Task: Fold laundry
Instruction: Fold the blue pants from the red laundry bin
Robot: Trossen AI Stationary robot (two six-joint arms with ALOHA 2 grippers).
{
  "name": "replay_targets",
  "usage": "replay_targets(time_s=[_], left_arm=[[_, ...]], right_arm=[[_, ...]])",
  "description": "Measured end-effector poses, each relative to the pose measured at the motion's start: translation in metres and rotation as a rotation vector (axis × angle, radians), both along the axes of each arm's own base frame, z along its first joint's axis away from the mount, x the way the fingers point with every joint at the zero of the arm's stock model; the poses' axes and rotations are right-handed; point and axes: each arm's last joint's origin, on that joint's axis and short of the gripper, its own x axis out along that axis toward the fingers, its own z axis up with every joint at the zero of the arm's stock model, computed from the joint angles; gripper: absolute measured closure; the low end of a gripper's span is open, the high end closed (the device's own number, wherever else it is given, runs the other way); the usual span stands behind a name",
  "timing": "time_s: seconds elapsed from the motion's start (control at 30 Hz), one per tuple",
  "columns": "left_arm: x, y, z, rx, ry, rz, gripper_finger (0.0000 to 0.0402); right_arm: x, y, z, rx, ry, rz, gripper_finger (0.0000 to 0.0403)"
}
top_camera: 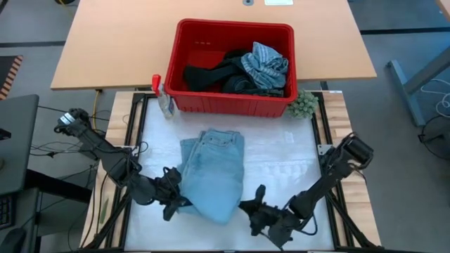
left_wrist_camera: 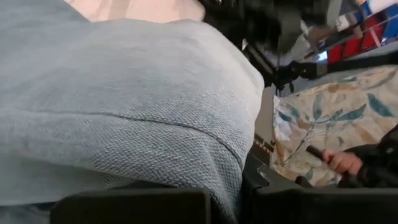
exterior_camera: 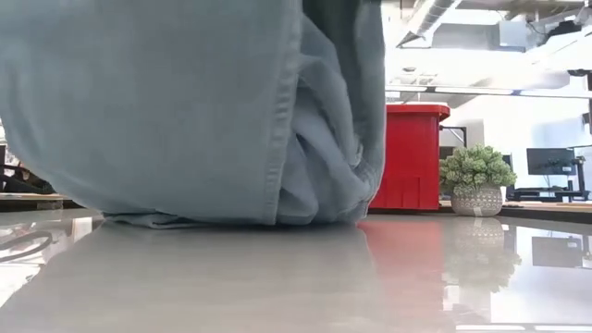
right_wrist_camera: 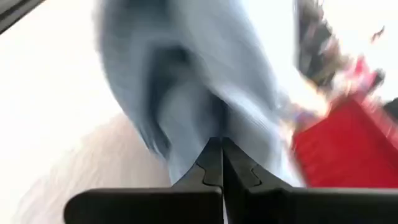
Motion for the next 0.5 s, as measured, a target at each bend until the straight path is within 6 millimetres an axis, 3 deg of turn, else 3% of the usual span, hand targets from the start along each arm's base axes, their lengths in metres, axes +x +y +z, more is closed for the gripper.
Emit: replay_targets(time_s=[0.1, 0.2, 0.3, 0.5], left_arm=[[-0.008, -0.009, -0.005, 0.004, 0.026, 0.008, 0.0401], [-0.012, -0.013, -0.015, -0.022, 0.047, 0.027, 0.0401], [-0.014, -0.013, -0.024, -0.046, 0.074, 0.043, 0.0401], [-0.012, -0.015, -0.019, -0.036, 0.007, 0.04, 0.0401]], right_arm=[[-0.01, -0.013, 0.006, 0.175, 0.052, -0.051, 0.0387], [-0.011, -0.013, 0.0, 0.386, 0.12, 0.036, 0.0384], [-0.005, 0.0, -0.02, 0.682, 0.156, 0.171, 0.0345], [-0.003, -0.003, -0.06, 1.166, -0.012, 0.08, 0.0257]])
